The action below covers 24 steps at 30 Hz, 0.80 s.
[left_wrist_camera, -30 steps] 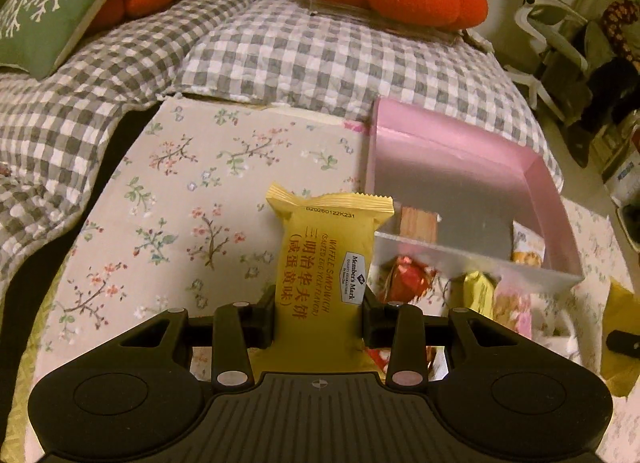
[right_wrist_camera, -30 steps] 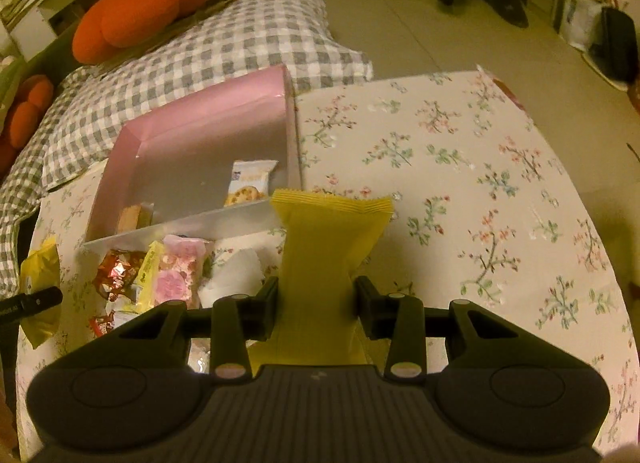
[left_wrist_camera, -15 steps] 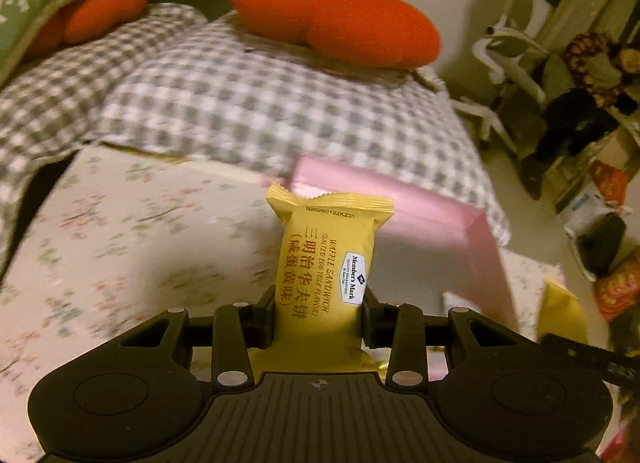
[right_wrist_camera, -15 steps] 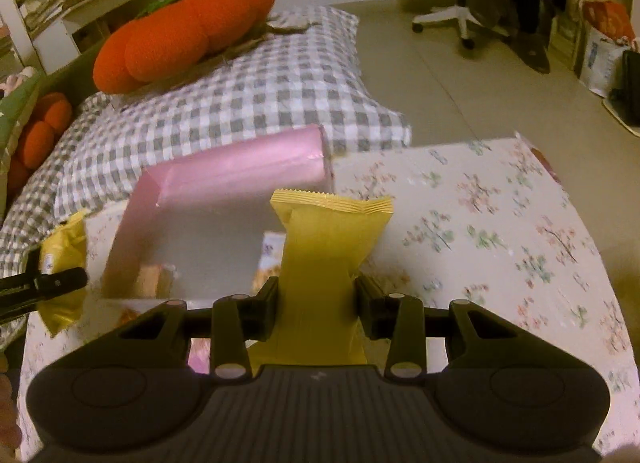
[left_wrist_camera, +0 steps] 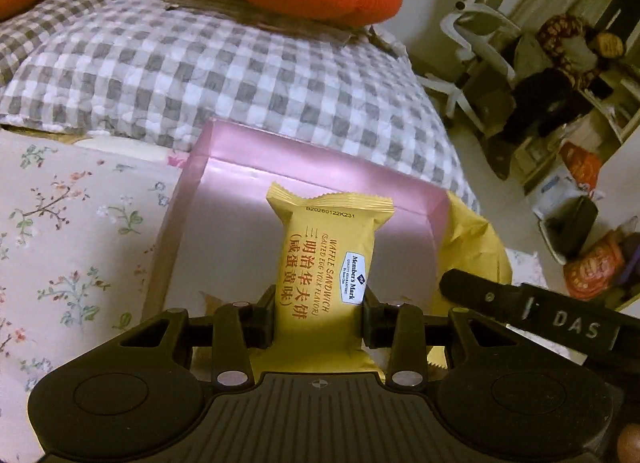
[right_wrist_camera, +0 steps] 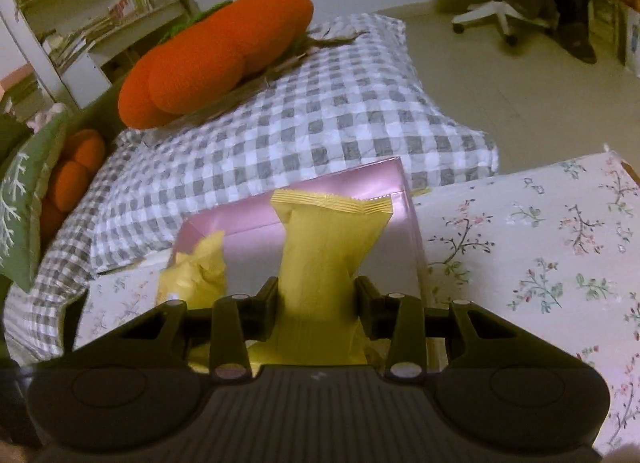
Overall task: Organize snacks
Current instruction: 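Lift both yellow packs and lower them into the pink box, opening both grippers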
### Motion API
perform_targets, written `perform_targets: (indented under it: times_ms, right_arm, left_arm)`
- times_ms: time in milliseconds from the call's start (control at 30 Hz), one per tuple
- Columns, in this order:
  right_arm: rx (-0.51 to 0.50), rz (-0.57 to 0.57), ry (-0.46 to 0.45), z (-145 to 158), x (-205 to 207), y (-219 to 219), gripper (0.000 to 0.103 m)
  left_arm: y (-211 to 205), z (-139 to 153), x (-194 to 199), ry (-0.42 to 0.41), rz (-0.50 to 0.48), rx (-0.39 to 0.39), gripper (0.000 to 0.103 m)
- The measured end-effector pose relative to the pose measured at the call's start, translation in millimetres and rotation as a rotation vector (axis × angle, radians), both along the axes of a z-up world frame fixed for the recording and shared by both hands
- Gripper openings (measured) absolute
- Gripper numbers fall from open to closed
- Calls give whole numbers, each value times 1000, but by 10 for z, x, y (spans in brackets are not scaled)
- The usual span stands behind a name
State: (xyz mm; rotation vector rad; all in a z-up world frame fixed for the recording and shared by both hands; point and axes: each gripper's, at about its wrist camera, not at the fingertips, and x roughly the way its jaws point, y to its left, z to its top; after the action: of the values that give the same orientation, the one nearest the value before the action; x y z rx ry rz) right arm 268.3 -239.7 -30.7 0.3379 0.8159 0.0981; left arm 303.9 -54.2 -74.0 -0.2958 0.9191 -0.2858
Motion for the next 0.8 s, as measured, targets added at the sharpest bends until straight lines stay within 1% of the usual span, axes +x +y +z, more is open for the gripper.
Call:
perform_targets:
  times_ms: [167, 233, 300, 333, 367, 400, 433, 467, 533, 667, 800]
  right_arm:
    - [-55, 17, 18, -108, 58, 107, 36]
    - [-45, 23, 15, -119, 64, 133, 35]
    - [-37, 41, 17, -130, 60, 184, 34]
    - [-55, 44, 20, -125, 52, 215, 34]
    - [-69, 39, 20, -122, 47, 223, 35]
    - [-65, 31, 19, -115, 36, 213, 35]
    - [-49, 24, 23, -112, 33, 189, 35]
    - [-23, 16, 26, -107, 32, 156, 35]
    - [7, 4, 30, -87, 23, 102, 35]
    - [3, -9, 23, 15, -41, 46, 36]
    - [-35, -4, 11, 156, -159, 31, 44]
  left_arm:
    - [-99, -82, 26, -18, -14, 78, 37]
    - [-120, -100, 24, -36, -22, 119, 38]
    - [-128, -119, 12, -36, -19, 148, 39]
    - [-120, -122, 4, -32, -18, 151, 41]
    - [-114, -111, -20, -34, -19, 151, 44]
    - [-96, -91, -34, -35, -22, 152, 47]
    - [-70, -66, -40, -33, -21, 155, 54]
    - [-41, -37, -49, -30, -21, 153, 56]
    - [40, 32, -69, -30, -15, 135, 57]
    - [213, 190, -67, -35, 17, 99, 57]
    - [365, 351, -150, -53, 46, 121, 58]
